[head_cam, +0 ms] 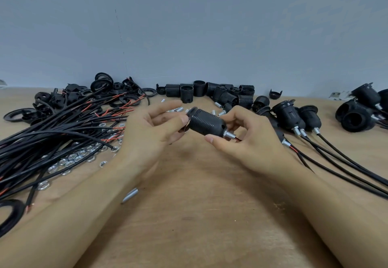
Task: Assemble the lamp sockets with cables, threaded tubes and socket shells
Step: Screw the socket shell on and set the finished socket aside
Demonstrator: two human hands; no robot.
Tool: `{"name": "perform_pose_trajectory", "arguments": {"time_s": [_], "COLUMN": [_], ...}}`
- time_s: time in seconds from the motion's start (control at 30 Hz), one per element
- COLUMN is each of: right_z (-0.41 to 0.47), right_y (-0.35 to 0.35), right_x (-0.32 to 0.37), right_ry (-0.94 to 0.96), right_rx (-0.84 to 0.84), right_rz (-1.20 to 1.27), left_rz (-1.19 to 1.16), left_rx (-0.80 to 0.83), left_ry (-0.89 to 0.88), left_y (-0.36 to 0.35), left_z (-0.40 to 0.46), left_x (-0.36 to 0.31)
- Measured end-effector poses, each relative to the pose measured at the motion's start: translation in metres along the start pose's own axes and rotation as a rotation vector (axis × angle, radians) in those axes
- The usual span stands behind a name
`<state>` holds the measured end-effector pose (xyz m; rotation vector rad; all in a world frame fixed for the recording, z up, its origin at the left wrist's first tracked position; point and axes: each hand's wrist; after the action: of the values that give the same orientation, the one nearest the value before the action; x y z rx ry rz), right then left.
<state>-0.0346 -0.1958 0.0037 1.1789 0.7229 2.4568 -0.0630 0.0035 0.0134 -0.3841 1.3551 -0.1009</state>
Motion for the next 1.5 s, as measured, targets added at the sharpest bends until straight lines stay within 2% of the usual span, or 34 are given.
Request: {"name": "perform_pose_trajectory", "arguments": {"time_s": [0.13, 0.27, 0.37, 0.47, 0.57, 0.67, 0.83, 0.9, 1.03, 1.17, 1.3, 1.43, 1.5], "right_z": [0.001, 0.001, 0.002, 0.004, 0.006, 0.004, 0.0, 0.001, 0.003, 0.002, 0.002, 0.003, 0.003], "right_y": [0.003, 0.005, 0.008, 0.01, 0.01, 0.012, 0.01, 0.009, 0.01, 0.01, 0.009, 0.009, 0.009], "right_x": [0.001, 0.001, -0.001, -0.004, -0.004, -0.007, -0.004, -0.002, 0.001, 0.001, 0.001, 0.001, 0.001], "right_ry": [0.051, 0.101, 0.175, 0.355, 0.458, 0.351, 0.02, -0.011, -0.028, -0.065, -0.078, -0.082, -0.093], "right_rx": [0.003, 0.021, 0.031, 0.007, -0.026, 0.008, 0.132, 0.142, 0.119, 0.146, 0.127, 0.119, 0.133], "right_rz": [-0.019, 0.004, -0.102, -0.293, -0.378, -0.244, 0.124, 0.191, 0.252, 0.242, 0.239, 0.254, 0.252], "left_rz": [-0.102, -0.149, -0.095, 0.073, 0.12, 0.164, 0.162, 0.183, 0.12, -0.048, -0.117, -0.077, 0.037], "left_rx": [0.114, 0.228, 0.267, 0.26, 0.308, 0.378, 0.481, 0.496, 0.553, 0.494, 0.454, 0.22, 0.197], "left_ry": [0.103, 0.128, 0.126, 0.044, 0.014, -0.021, -0.136, -0.189, -0.183, -0.156, -0.149, -0.292, -0.334], "left_y": [0.003, 0.007, 0.009, 0.012, 0.013, 0.017, 0.021, 0.02, 0.016, 0.016, 0.014, 0.015, 0.016], "left_z": [0.002, 0.002, 0.002, 0.001, 0.001, 0.002, 0.003, 0.003, -0.001, -0.001, -0.001, 0.004, 0.006], "left_x": [-0.002, -0.001, 0.0, 0.0, 0.0, -0.003, -0.006, -0.006, -0.008, -0.013, -0.015, -0.013, -0.01]}}
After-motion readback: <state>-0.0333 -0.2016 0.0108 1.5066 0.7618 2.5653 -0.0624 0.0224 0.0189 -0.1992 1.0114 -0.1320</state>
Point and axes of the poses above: each hand's wrist, its own z-axis towards the middle knuckle, its own y-axis out of the back of the hand, x = y × z, and after that the axes turned 6 degrees about -z, right-handed
